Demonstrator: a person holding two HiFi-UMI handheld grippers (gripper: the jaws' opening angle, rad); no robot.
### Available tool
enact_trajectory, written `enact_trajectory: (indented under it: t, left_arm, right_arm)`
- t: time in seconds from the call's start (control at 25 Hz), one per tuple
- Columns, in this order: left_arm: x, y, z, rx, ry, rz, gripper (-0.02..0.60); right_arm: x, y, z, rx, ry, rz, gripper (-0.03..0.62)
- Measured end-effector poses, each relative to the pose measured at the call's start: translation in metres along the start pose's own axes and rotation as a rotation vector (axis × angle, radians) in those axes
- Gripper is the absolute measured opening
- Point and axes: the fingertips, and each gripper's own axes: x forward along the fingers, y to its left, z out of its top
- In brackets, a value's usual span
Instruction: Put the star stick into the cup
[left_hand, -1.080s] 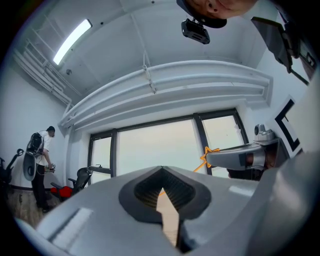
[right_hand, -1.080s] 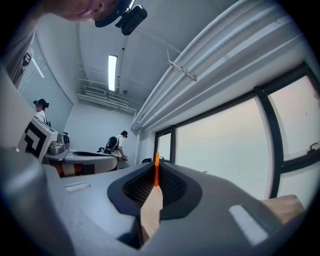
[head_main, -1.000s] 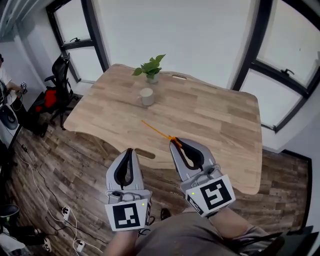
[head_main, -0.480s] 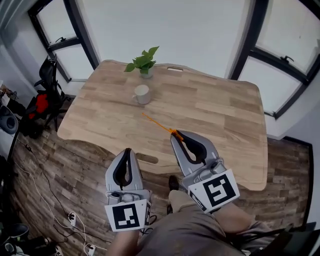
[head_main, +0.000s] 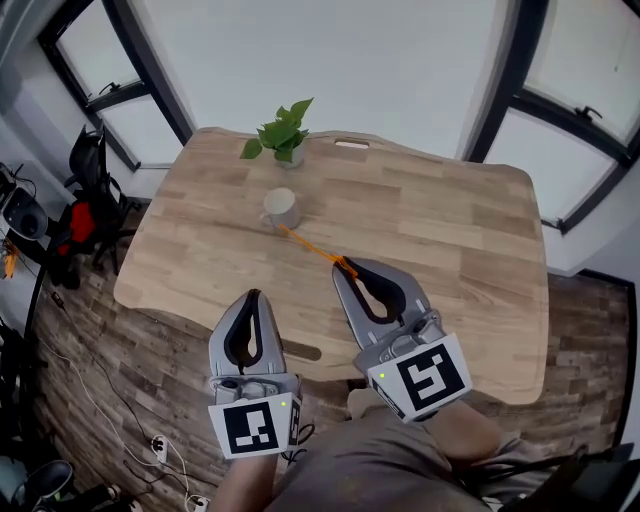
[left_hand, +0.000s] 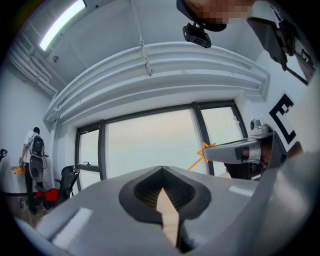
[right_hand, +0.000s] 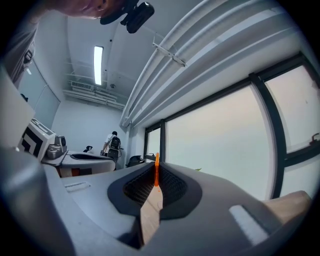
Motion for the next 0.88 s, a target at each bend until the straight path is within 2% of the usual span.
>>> enact_trajectory:
  t: [0.24,0.44,0.88]
  left_arm:
    - [0.047,-0.002,0.004,0.028,0.008,-0.011,0.0]
    - [0.065,0.0,0.01,0.038,0.007,-0.006,0.0]
    - [0.095,0.028,-0.009,0.016,0.03,-0.015,0.0]
  right_arm:
    - [0.03,-0.033,-0.003,0.024,-0.001,0.013,0.046]
    - [0.047,-0.048,0.0,0.028,0.0,0.023,0.046]
    - [0.09,-0.054,-0.016,0.007,0.072,0.014,0.046]
